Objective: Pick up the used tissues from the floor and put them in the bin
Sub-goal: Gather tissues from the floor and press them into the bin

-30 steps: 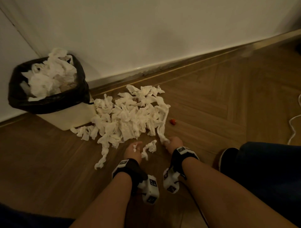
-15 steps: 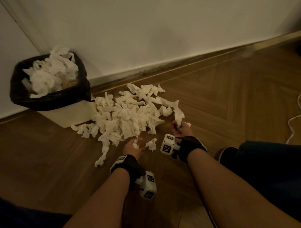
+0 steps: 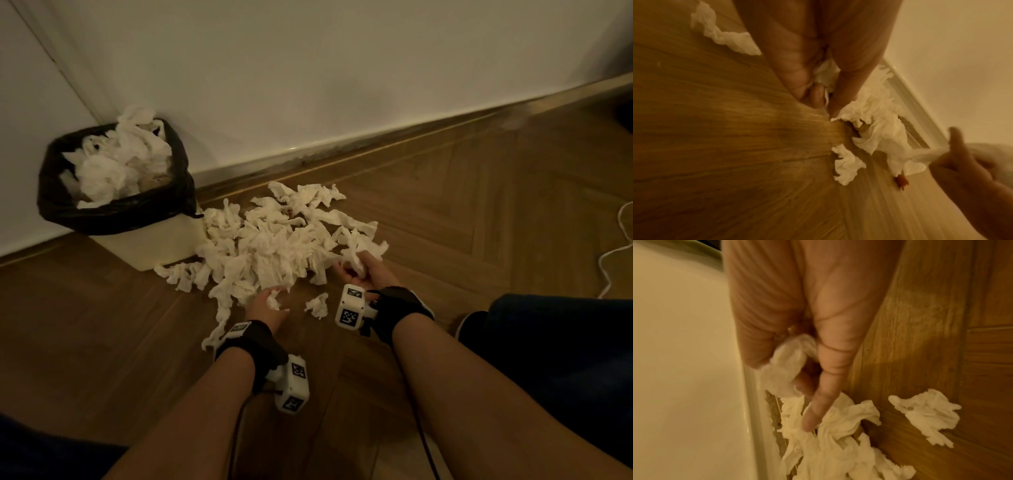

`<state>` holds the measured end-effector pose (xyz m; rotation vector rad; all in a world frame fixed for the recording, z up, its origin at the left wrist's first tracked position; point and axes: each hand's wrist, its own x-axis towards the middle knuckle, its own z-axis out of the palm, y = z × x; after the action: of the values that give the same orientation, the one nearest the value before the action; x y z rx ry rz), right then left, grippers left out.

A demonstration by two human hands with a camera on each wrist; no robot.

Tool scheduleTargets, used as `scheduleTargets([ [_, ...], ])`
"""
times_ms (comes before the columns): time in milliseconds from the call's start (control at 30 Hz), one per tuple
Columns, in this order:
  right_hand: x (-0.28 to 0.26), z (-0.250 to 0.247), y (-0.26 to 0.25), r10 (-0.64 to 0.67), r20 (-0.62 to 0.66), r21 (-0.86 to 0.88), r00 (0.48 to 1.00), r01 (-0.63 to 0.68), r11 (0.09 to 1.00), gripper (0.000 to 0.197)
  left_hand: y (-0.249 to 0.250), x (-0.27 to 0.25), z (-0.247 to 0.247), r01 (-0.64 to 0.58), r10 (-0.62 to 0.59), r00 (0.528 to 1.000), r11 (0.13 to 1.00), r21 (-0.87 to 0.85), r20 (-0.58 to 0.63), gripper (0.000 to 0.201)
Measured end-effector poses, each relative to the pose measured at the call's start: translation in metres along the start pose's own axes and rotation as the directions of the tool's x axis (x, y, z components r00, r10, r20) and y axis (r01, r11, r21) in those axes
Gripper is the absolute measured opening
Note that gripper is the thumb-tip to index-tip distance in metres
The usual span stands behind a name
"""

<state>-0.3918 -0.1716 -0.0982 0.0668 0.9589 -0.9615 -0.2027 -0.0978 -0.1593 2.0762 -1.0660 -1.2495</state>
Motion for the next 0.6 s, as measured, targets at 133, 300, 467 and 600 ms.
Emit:
scheduleTargets([
  [133, -0.011, 0.014, -0.004, -0.025, 0.083, 0.087, 0.996, 0.018, 0.996, 0.023, 0.022, -0.010, -0.015, 0.094, -0.067, 0.995, 0.893, -0.439, 0.078, 0.058],
  [300, -0.029, 0.037, -0.010, -0.038, 0.067, 0.036, 0.997, 0.036, 0.999, 0.028, 0.060, -0.029, -0.041, 0.137, -0.069, 0.990, 0.692, -0.709, 0.124, 0.061],
  [467, -0.062, 0.072, -0.008, -0.082, 0.249, -0.033, 0.965, 0.093, 0.995, 0.027, 0.103, -0.055, -0.078, 0.032, -0.008, 0.999, 0.586, -0.810, 0.034, 0.046],
  [600, -0.102, 0.112, -0.008, -0.045, 0.339, -0.161, 0.940, 0.106, 0.981, 0.026, 0.145, -0.078, -0.116, -0.070, 0.088, 0.996, 0.467, -0.881, -0.033, 0.012],
])
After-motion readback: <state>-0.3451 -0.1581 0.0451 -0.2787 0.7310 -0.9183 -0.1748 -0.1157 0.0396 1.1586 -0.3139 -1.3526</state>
